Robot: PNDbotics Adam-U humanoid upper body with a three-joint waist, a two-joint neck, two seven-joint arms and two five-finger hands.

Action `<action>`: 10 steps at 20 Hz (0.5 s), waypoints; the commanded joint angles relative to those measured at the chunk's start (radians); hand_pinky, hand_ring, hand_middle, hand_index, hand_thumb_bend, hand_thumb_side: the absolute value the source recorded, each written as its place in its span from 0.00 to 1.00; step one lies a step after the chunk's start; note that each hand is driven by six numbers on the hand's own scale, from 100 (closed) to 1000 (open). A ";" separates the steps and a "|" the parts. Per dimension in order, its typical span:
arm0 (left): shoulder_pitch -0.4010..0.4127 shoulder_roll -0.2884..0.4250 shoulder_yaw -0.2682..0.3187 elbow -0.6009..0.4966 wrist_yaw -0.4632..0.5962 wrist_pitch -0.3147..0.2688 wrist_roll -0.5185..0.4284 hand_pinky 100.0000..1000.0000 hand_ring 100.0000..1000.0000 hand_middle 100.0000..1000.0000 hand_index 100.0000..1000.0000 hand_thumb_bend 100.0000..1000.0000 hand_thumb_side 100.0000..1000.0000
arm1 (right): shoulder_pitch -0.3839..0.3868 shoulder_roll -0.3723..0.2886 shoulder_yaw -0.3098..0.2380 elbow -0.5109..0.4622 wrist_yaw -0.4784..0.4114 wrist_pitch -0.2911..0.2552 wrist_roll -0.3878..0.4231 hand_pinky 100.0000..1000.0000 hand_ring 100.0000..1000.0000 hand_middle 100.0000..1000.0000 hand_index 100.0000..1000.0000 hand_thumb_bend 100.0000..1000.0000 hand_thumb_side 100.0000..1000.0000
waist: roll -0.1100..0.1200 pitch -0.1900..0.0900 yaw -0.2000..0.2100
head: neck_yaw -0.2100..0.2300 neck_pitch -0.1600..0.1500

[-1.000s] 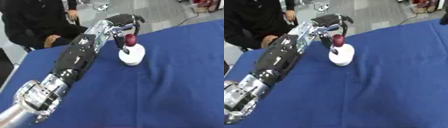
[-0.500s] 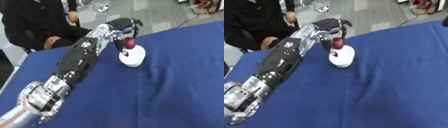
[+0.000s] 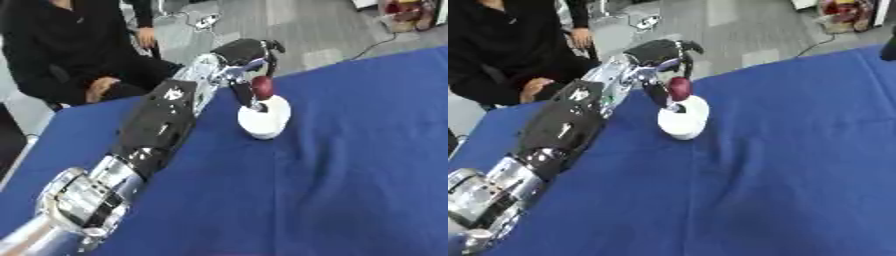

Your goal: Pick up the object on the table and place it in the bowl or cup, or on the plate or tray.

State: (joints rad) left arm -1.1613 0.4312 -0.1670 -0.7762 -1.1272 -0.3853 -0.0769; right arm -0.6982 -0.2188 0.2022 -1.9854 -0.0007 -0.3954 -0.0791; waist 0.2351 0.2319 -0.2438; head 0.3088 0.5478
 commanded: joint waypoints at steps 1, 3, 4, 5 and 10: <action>-0.029 0.034 0.017 -0.006 -0.025 0.012 -0.004 0.74 0.83 0.87 0.83 0.47 0.64 | -0.020 0.004 0.002 -0.015 -0.005 -0.001 0.005 0.32 0.45 0.54 0.65 0.00 1.00 | -0.009 -0.016 0.003 | 0.011 -0.013; -0.030 0.035 0.018 -0.006 -0.025 0.014 -0.008 0.76 0.84 0.87 0.83 0.47 0.68 | -0.020 0.003 0.002 -0.015 -0.005 0.000 0.005 0.32 0.45 0.54 0.66 0.00 1.00 | -0.009 -0.016 0.004 | 0.009 -0.013; -0.031 0.035 0.019 -0.007 -0.024 0.015 -0.009 0.78 0.84 0.88 0.84 0.45 0.68 | -0.020 0.002 0.002 -0.015 -0.005 0.000 0.005 0.32 0.45 0.54 0.66 0.00 1.00 | -0.009 -0.016 0.004 | 0.008 -0.013; -0.030 0.036 0.021 -0.009 -0.020 0.017 -0.006 0.77 0.84 0.88 0.84 0.43 0.68 | -0.020 0.001 0.001 -0.015 -0.005 0.000 0.005 0.32 0.45 0.54 0.66 0.00 1.00 | -0.009 -0.015 0.006 | 0.007 -0.014; -0.010 0.058 0.028 -0.088 0.076 0.032 0.060 0.68 0.76 0.83 0.80 0.28 0.60 | -0.012 -0.016 -0.007 -0.015 0.005 0.004 0.002 0.31 0.45 0.54 0.66 0.00 1.00 | -0.009 -0.014 0.039 | -0.007 -0.015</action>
State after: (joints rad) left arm -1.1564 0.4411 -0.1517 -0.8299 -1.0788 -0.3568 -0.0348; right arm -0.6974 -0.2236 0.2000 -1.9854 0.0015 -0.3925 -0.0775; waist 0.2351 0.2335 -0.2036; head 0.3065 0.5478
